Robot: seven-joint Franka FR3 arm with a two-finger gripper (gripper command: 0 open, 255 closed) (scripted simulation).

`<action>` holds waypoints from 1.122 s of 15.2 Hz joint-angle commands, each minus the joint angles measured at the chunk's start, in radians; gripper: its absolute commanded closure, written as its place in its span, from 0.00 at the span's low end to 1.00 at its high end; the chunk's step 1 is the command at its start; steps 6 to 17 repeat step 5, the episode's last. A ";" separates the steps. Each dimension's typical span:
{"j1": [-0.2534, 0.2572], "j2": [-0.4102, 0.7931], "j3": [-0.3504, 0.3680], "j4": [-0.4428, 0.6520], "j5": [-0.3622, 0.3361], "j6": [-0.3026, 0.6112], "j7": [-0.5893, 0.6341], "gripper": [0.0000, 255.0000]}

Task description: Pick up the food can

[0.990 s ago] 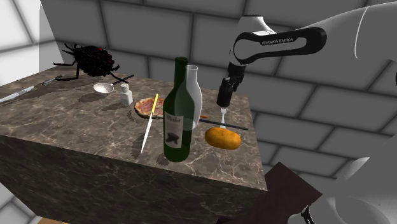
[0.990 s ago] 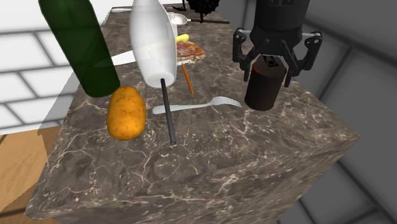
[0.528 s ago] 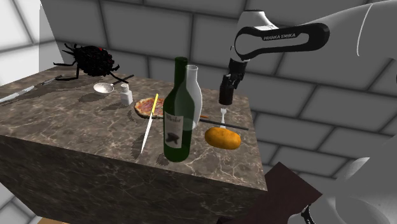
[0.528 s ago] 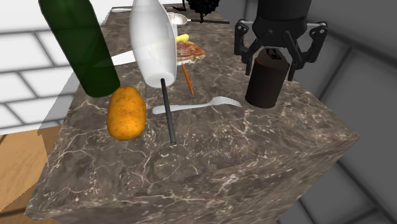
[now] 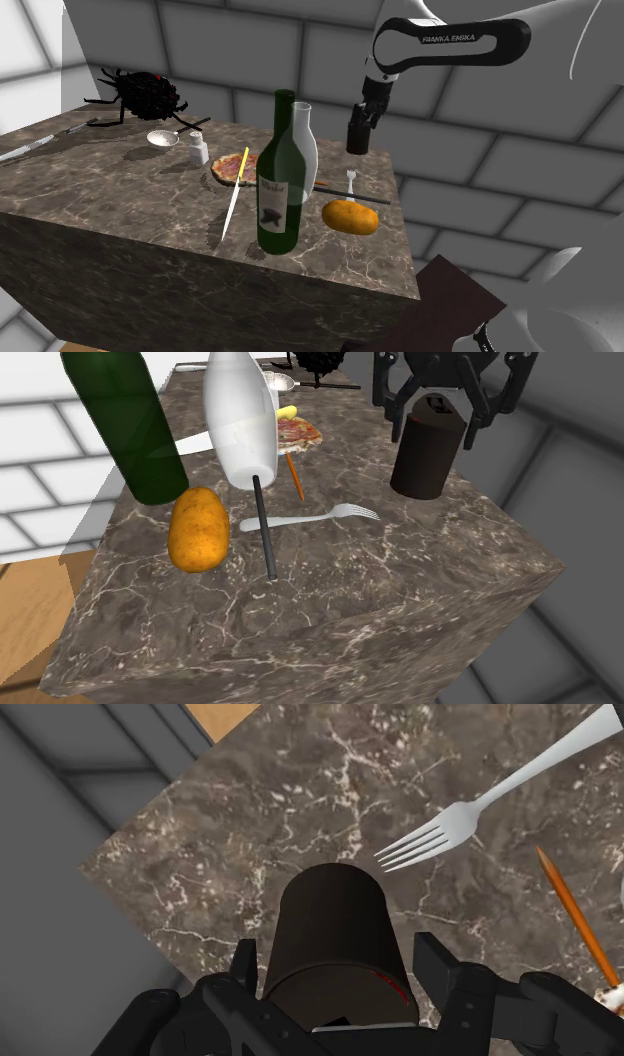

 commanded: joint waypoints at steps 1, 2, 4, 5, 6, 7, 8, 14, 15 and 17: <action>0.000 0.001 0.000 0.032 0.001 -0.031 -0.003 1.00; 0.000 0.001 0.000 0.046 0.001 -0.044 -0.004 1.00; 0.000 0.002 0.000 0.063 0.001 -0.060 -0.005 1.00; 0.000 0.003 0.000 0.063 0.001 -0.060 -0.005 1.00; 0.000 0.003 0.000 0.063 0.001 -0.060 -0.005 1.00; 0.000 0.003 0.000 0.063 0.001 -0.060 -0.005 1.00; 0.000 0.003 0.000 0.063 0.001 -0.060 -0.005 1.00; 0.000 0.003 0.000 0.063 0.001 -0.060 -0.005 1.00; 0.000 0.003 0.000 0.063 0.001 -0.060 -0.005 1.00; 0.000 0.003 0.000 0.063 0.001 -0.060 -0.005 1.00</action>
